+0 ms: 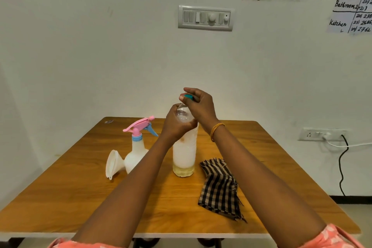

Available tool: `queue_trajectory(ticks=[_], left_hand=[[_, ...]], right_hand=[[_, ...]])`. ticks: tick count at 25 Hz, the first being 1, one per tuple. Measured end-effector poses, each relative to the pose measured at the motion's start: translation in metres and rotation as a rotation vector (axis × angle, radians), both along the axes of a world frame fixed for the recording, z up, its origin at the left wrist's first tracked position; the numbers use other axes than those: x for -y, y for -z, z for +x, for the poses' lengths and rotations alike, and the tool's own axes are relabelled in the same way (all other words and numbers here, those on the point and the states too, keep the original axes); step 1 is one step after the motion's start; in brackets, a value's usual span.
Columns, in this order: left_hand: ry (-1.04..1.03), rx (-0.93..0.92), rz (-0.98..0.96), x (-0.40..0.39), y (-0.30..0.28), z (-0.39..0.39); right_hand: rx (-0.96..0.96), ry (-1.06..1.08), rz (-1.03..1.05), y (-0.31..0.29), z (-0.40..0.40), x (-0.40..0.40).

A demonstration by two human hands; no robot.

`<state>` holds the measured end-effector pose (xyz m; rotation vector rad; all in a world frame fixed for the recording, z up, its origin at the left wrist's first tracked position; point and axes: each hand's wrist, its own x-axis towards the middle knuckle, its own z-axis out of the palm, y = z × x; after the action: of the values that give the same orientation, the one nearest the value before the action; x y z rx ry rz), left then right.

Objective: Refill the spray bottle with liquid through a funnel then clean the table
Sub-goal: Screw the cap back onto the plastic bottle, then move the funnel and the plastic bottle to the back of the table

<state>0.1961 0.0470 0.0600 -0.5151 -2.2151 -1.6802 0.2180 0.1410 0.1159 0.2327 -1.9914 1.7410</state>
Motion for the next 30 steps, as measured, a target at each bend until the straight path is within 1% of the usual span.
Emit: queue_trajectory(ticks=[2, 4, 7, 9, 11, 14, 17, 19, 21, 23, 25, 26, 28, 30], left_hand=[[-0.010, 0.037, -0.047, 0.002, 0.014, 0.007], [-0.015, 0.073, -0.101, 0.007, 0.045, 0.021], [0.012, 0.225, -0.141, 0.020, 0.094, 0.048], [-0.075, 0.308, -0.156, 0.028, 0.118, 0.063], [-0.180, 0.313, -0.107, 0.038, 0.133, 0.069], [-0.280, 0.268, -0.032, 0.051, 0.137, 0.074], [-0.374, 0.201, -0.001, 0.060, 0.133, 0.083], [-0.446, 0.172, 0.040, 0.065, 0.133, 0.090], [-0.561, 0.158, 0.115, 0.074, 0.134, 0.092], [-0.703, 0.172, 0.196, 0.088, 0.135, 0.088], [-0.849, 0.257, 0.202, 0.105, 0.135, 0.080], [-0.888, 0.310, 0.180, 0.113, 0.134, 0.077], [-0.843, 0.384, 0.106, 0.127, 0.133, 0.072], [-0.773, 0.398, 0.059, 0.136, 0.130, 0.066]], right_hand=[[0.033, -0.059, 0.030, 0.014, 0.003, -0.002], [0.106, -0.104, 0.003, 0.037, 0.007, -0.008], [0.243, -0.155, -0.029, 0.089, 0.011, -0.014], [0.339, -0.136, 0.022, 0.128, 0.016, -0.013], [0.356, -0.077, 0.080, 0.153, 0.020, -0.009], [0.340, 0.002, 0.180, 0.157, 0.024, -0.003], [0.384, 0.037, 0.251, 0.156, 0.027, 0.000], [0.414, 0.060, 0.268, 0.160, 0.028, 0.003], [0.415, 0.087, 0.269, 0.164, 0.030, 0.007], [0.414, 0.106, 0.265, 0.167, 0.030, 0.009], [0.410, 0.109, 0.262, 0.168, 0.029, 0.008], [0.411, 0.108, 0.261, 0.168, 0.028, 0.008], [0.414, 0.109, 0.268, 0.170, 0.028, 0.008], [0.420, 0.115, 0.272, 0.171, 0.027, 0.009]])
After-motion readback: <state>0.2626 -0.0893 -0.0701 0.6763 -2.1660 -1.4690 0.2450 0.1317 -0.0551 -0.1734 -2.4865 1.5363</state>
